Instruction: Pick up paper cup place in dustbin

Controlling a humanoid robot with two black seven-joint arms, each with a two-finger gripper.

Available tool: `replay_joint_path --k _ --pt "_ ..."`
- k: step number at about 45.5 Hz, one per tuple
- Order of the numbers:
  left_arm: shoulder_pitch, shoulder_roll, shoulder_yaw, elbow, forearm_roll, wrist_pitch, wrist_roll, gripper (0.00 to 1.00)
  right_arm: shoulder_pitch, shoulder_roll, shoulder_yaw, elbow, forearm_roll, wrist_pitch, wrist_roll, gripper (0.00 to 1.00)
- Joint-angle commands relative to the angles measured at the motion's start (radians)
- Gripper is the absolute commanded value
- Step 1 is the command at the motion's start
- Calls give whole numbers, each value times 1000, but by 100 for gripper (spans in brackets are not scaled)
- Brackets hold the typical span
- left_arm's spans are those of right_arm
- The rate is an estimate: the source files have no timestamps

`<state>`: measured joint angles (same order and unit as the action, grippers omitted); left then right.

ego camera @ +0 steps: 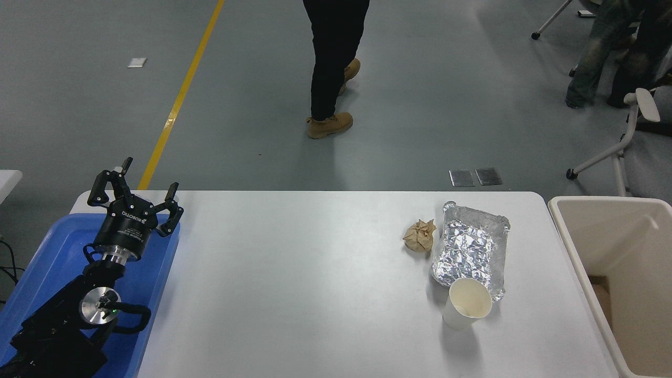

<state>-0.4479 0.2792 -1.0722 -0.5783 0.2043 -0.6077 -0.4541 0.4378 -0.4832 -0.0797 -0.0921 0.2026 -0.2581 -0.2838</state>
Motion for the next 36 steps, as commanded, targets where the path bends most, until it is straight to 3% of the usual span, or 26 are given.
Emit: replay_joint_path --k 1,36 --pt "0 0 0 0 0 0 0 98 -1 0 0 0 0 0 0 100" --pt "0 0 0 0 0 0 0 98 -1 3 0 0 -2 0 0 100"
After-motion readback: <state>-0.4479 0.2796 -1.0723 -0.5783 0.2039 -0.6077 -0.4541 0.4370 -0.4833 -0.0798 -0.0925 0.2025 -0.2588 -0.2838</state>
